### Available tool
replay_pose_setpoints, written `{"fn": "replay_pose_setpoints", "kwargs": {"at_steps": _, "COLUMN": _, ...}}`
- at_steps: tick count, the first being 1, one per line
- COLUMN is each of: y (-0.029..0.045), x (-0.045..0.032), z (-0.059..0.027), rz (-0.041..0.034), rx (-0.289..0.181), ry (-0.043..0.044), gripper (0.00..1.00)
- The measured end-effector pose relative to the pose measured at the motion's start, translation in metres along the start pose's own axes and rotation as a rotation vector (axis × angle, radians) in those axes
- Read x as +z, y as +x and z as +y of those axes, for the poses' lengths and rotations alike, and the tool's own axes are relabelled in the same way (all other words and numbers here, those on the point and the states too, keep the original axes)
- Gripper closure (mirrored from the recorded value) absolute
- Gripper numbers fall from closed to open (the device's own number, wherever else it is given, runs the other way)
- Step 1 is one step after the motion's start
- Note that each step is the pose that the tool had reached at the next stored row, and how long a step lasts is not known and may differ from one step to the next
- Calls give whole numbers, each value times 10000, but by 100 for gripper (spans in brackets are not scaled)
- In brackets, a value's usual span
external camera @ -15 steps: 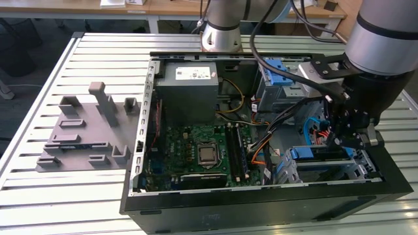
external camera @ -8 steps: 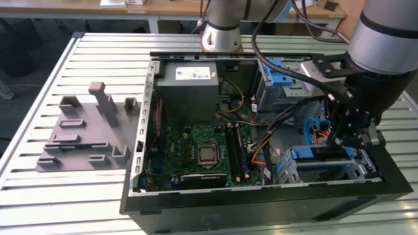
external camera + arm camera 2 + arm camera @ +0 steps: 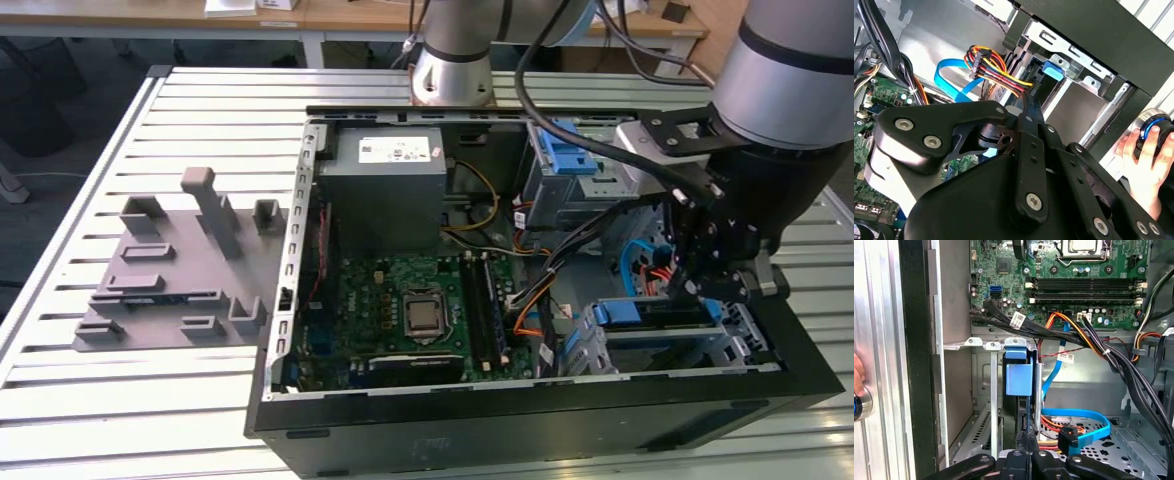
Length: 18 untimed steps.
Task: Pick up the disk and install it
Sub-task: 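Insert the second disk wire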
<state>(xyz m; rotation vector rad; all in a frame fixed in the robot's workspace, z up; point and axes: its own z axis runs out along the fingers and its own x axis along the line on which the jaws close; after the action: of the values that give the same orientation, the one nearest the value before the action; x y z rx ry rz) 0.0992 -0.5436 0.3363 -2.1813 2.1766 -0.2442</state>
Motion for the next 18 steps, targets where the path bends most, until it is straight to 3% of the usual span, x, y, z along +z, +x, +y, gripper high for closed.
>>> {"fn": "replay_pose_setpoints", "kwargs": {"at_steps": 18, "y": 4, "x": -106, "z": -18, "rz": 3, "rx": -2, "ry": -25, "gripper": 89}}
